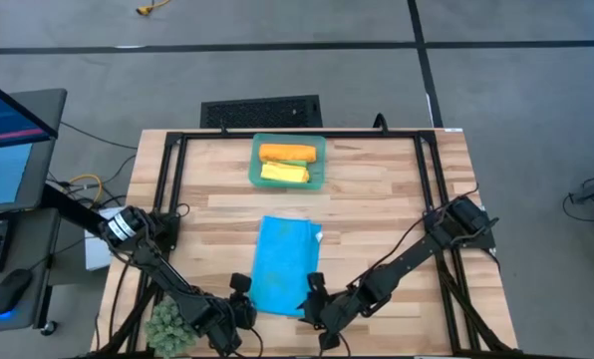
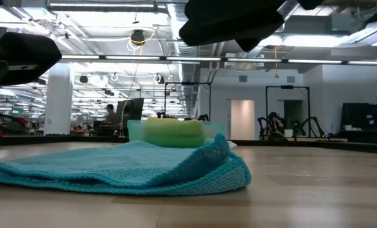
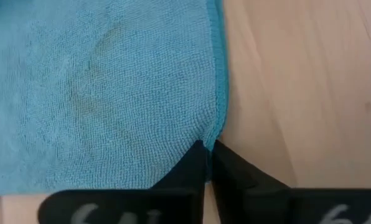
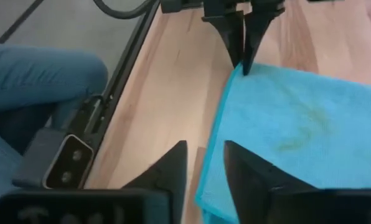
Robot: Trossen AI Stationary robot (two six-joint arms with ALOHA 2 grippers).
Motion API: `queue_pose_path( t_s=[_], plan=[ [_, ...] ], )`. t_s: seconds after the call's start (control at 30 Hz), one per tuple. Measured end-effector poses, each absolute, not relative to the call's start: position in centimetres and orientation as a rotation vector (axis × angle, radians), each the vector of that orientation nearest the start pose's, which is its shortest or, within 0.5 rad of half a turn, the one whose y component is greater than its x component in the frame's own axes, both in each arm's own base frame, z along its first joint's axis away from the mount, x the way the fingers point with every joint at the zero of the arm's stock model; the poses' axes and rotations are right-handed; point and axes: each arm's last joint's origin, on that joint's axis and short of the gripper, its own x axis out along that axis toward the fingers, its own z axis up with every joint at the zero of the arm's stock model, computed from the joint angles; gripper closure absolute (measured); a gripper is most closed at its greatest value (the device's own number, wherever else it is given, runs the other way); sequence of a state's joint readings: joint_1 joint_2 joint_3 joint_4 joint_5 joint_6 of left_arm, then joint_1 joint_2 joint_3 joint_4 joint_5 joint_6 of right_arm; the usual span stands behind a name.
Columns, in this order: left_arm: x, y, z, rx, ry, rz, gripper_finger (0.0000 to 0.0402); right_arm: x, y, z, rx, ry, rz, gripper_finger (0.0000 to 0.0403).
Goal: Roll microfiber towels into tight, uniform cylinder then place into a basket
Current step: Fold the blue towel
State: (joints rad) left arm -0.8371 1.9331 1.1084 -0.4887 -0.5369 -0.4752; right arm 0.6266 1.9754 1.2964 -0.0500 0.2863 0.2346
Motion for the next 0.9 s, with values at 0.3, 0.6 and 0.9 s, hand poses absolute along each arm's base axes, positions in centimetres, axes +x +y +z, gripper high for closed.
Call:
queue_pose_path(
  t_s=[0.3, 0.6, 0.9],
  plan=[
    [24.6, -24.9, 12.2, 0.267, 1.005, 0.051, 0.0391, 34.6, 25.1, 13.5, -0.268, 0.757, 0.272, 0.0186],
    [24.7, -24.9, 12.2, 0.267, 1.019, 0.035, 0.0395, 34.9, 24.9, 10.9, -0.258, 0.83, 0.217, 0.0185],
    [24.6, -24.9, 12.2, 0.272, 1.025, 0.028, 0.0392, 34.9, 24.7, 10.5, -0.189, 0.866, 0.181, 0.0216]
  ],
)
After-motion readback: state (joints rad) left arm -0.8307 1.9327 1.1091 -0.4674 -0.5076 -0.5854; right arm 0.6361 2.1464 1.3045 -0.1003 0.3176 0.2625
